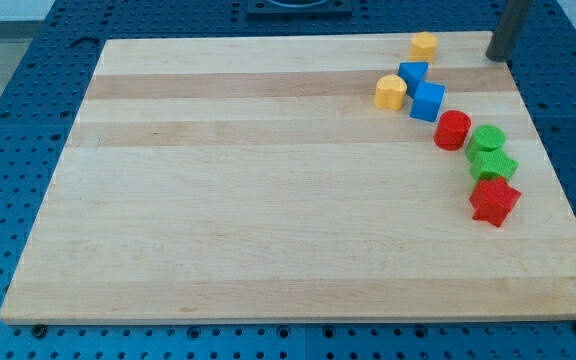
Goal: Move yellow hexagon above yellow heart
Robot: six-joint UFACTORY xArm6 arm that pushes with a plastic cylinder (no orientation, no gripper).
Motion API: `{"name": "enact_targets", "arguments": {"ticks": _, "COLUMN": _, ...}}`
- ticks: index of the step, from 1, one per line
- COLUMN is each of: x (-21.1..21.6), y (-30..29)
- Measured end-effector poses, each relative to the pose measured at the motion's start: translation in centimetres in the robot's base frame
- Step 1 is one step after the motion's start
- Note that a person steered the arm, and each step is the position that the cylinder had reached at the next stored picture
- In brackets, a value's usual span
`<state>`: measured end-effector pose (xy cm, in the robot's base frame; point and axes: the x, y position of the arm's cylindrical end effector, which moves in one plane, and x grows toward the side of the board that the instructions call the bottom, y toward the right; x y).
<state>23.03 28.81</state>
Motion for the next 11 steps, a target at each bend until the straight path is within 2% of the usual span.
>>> {"name": "enact_targets", "arguments": {"ticks": 1, "x": -1.3, "y": -3.2}}
{"name": "enact_targets", "arguments": {"ticks": 3, "x": -0.9, "y": -15.3}}
{"name": "enact_targets", "arguments": {"ticks": 6, "x": 0.5, "y": -18.3}}
{"name": "enact_targets", "arguments": {"ticks": 7, "x": -1.3, "y": -17.3}}
{"name": "enact_targets", "arguments": {"ticks": 8, "x": -3.8, "y": -13.8}}
{"name": "enact_targets", "arguments": {"ticks": 9, "x": -2.8, "y": -12.3}}
{"name": "enact_targets", "arguments": {"ticks": 11, "x": 0.5, "y": -16.1}}
